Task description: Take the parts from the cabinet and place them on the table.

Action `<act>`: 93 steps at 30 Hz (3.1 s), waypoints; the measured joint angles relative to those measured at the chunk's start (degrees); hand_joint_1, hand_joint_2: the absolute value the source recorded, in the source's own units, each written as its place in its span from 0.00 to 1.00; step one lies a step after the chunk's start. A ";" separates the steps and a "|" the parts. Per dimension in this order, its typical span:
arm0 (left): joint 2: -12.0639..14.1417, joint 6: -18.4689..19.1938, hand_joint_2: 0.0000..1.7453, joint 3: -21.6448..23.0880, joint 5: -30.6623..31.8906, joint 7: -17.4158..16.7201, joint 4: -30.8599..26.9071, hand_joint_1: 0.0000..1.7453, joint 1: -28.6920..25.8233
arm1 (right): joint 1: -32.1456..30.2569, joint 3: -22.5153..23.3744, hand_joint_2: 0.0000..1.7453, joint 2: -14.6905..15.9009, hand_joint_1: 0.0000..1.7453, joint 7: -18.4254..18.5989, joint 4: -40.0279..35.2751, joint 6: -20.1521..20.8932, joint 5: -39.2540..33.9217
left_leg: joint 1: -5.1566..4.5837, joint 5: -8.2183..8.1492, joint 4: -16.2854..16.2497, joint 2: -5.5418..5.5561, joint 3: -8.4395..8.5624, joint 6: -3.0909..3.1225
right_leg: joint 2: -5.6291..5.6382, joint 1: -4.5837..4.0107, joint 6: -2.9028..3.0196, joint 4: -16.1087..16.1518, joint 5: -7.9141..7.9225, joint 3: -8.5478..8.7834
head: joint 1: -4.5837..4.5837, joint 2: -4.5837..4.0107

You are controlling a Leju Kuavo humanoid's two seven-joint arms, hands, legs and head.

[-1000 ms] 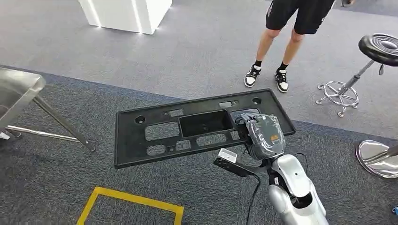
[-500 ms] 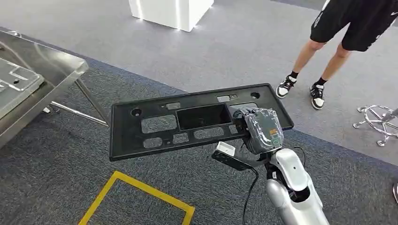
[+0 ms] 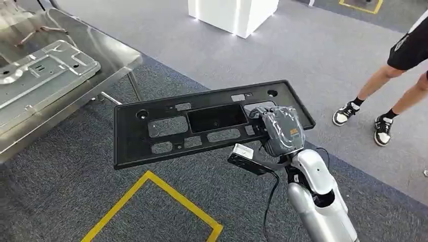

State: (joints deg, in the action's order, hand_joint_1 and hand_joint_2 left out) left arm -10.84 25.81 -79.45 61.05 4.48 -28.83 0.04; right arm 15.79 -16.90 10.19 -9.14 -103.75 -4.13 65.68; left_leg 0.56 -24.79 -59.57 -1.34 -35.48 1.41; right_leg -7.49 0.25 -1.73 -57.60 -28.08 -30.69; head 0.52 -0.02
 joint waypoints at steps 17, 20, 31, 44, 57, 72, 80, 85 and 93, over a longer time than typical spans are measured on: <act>-1.09 -0.11 1.00 -2.03 0.09 -0.39 -2.34 0.00 -0.04 | 0.85 -2.45 1.00 0.15 1.00 0.07 1.27 0.11 0.55 | -0.16 0.26 0.08 8.55 -0.35 -1.00 | 8.51 0.37 2.31 1.51 2.05 -0.88 | 0.02 0.00; -1.07 -0.02 1.00 -2.12 0.15 -0.24 -2.34 0.00 0.33 | 0.95 -2.89 1.00 0.11 1.00 0.22 1.55 0.07 0.55 | 0.09 -5.67 -11.23 3.14 -5.72 -1.69 | 6.22 0.19 2.71 1.68 1.93 -0.63 | -0.02 0.00; -0.74 1.66 1.00 -2.49 1.47 0.88 -2.34 0.00 -0.09 | 2.92 -3.15 1.00 0.61 1.00 0.07 2.58 0.18 -0.90 | -0.49 0.00 0.41 -0.14 0.15 0.22 | -0.62 -0.38 0.57 -0.09 0.02 -0.43 | -0.04 0.00; -2.10 5.01 1.00 -2.53 2.16 1.12 -4.92 0.00 0.20 | 5.96 -1.79 1.00 2.67 1.00 -0.50 4.20 1.73 -2.67 | 0.10 1.02 0.43 8.79 -0.55 -0.29 | 11.98 0.95 0.09 -0.72 1.22 -2.54 | -0.02 0.00; -2.95 8.37 1.00 -3.04 3.15 0.77 -8.50 0.00 -0.13 | 8.59 -2.08 1.00 2.64 1.00 -0.72 5.68 3.39 -3.28 | -0.61 -0.64 0.00 -3.78 0.61 -0.80 | 2.00 0.15 2.09 -0.22 0.56 -1.22 | -0.13 0.00; -1.77 9.66 1.00 -5.29 5.38 2.10 -8.43 0.00 -0.93 | 11.05 -7.30 1.00 0.85 1.00 0.72 8.92 3.23 -2.71 | 0.20 -0.05 0.52 6.00 0.56 0.40 | 7.63 1.52 -0.83 -2.65 1.41 -3.22 | -0.11 0.00; -1.27 10.58 1.00 -5.29 6.27 3.34 -8.15 0.00 -1.27 | 11.37 -6.97 1.00 1.77 1.00 0.79 9.20 2.47 -2.91 | -0.12 -0.09 0.53 5.52 0.30 0.60 | 8.83 0.95 0.54 -1.20 1.16 -3.20 | -0.15 0.00; -1.27 11.54 1.00 -5.31 6.40 3.35 -8.19 0.00 -1.37 | 11.38 -5.88 1.00 2.60 1.00 0.77 9.20 2.32 -2.91 | 0.08 0.10 0.86 5.49 0.38 -0.71 | 8.86 0.79 0.78 -1.29 1.11 -3.25 | -0.15 0.00; -1.38 11.65 1.00 -5.31 6.67 3.34 -8.19 0.00 -1.36 | 11.38 -5.53 1.00 3.13 1.00 0.77 9.20 2.29 -2.91 | 0.07 0.09 0.84 5.48 0.32 -0.97 | 8.85 0.65 0.89 -1.31 1.12 -3.25 | -0.15 0.00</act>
State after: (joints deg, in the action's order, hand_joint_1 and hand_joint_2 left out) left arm -12.22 37.46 -84.76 67.71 7.82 -37.03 -1.32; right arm 27.16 -22.43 13.31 -8.37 -94.55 -1.84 62.77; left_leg 0.63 -24.69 -58.73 4.15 -35.16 0.44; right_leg 1.37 0.91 -0.84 -58.91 -26.95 -33.93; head 0.37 -0.02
